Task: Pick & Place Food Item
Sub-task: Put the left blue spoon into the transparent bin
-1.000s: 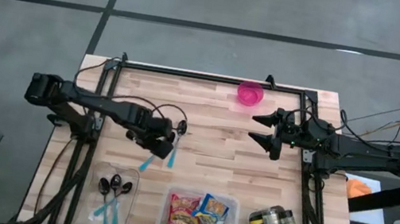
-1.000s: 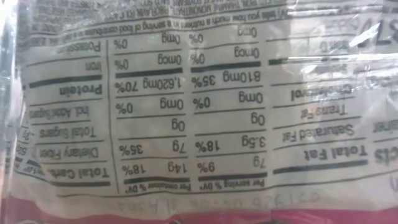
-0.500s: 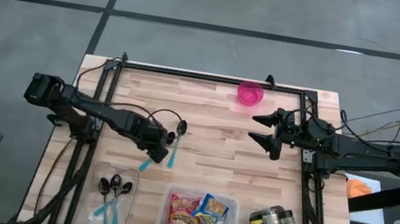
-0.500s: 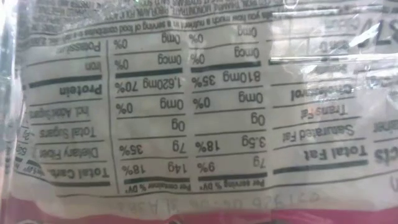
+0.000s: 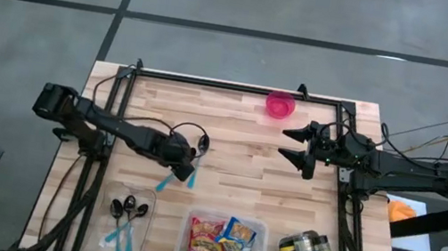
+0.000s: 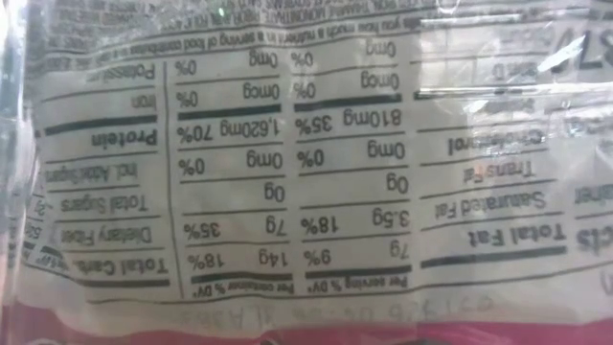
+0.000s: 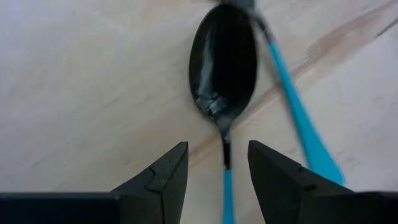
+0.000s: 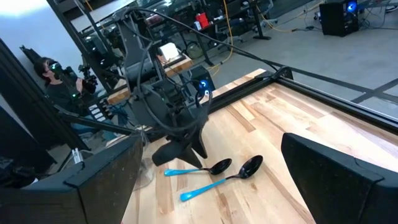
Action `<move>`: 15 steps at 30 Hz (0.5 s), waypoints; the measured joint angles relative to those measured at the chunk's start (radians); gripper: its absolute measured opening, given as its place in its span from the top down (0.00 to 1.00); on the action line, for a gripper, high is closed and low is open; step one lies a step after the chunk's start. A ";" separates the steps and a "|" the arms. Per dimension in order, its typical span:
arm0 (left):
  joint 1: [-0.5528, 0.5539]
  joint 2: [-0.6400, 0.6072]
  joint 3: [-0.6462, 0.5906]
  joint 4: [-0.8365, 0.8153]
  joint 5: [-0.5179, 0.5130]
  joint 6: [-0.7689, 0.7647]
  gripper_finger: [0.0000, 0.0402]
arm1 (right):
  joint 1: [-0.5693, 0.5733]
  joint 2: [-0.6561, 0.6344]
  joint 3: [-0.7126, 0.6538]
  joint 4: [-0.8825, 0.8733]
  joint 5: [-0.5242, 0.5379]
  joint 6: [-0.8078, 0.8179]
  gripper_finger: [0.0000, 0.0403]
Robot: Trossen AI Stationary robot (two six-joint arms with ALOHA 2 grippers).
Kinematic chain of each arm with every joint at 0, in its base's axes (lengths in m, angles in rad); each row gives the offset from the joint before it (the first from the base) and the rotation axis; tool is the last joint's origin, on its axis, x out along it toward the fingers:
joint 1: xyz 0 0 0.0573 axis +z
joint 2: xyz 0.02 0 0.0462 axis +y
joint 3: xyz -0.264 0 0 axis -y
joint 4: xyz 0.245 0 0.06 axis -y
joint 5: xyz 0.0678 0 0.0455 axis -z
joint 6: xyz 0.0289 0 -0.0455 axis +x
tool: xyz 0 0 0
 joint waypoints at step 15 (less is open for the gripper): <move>0.000 0.108 0.003 0.045 0.002 0.003 0.61 | 0.000 0.000 0.000 0.000 0.000 0.000 0.05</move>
